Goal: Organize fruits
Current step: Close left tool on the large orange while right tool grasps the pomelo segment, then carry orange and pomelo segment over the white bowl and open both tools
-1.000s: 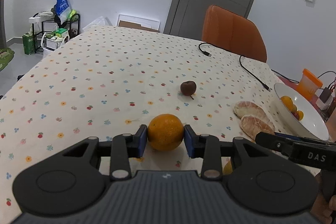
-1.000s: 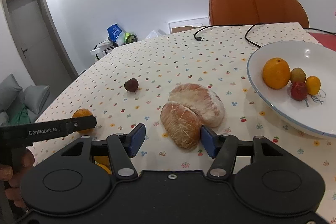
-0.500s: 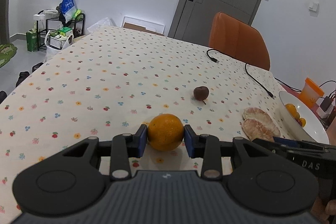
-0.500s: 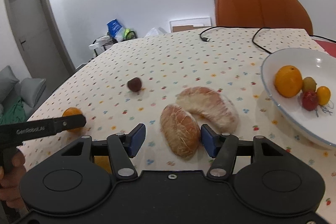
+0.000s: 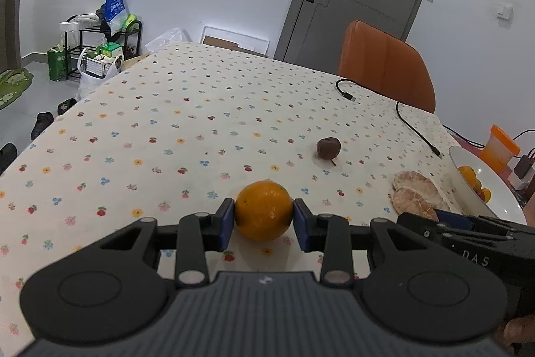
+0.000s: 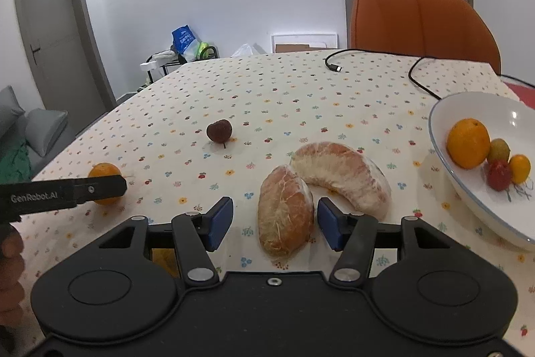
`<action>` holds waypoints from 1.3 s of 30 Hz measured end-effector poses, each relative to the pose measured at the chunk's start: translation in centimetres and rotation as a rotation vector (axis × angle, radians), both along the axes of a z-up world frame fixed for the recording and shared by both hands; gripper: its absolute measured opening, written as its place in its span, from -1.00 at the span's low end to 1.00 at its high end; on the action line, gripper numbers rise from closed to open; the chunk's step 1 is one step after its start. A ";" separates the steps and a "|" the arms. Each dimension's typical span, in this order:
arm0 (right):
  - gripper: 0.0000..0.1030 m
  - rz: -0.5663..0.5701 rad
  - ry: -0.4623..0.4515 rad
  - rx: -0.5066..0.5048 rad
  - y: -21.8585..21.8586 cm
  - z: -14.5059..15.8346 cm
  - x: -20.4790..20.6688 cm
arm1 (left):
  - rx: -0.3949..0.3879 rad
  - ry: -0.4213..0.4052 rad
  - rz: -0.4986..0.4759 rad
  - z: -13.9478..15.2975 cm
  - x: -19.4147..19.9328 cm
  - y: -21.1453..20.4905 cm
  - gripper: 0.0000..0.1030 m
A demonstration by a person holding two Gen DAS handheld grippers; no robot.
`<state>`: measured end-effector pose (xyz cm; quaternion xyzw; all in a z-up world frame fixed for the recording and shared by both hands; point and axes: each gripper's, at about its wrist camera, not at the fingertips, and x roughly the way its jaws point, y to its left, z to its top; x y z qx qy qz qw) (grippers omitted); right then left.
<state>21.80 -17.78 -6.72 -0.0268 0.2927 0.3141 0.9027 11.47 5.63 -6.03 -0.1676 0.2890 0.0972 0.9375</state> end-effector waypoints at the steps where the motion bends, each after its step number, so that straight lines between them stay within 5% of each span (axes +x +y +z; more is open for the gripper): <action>1: 0.01 0.000 -0.006 -0.005 0.1 -0.1 -0.1 | 0.000 -0.001 -0.006 0.1 0.1 -0.2 -0.30; 5: -0.37 -0.019 -0.004 -0.003 -0.6 0.0 0.2 | 0.009 -0.016 -0.038 0.6 0.2 -1.3 -0.30; 16: -0.40 -0.031 -0.014 0.049 -4.1 1.2 -1.0 | 0.037 -0.033 -0.113 1.7 0.9 -4.9 -0.30; 39: -0.40 -0.311 -0.065 0.165 -16.0 2.3 -0.2 | 0.106 -0.058 -0.361 3.7 6.1 -15.7 -0.30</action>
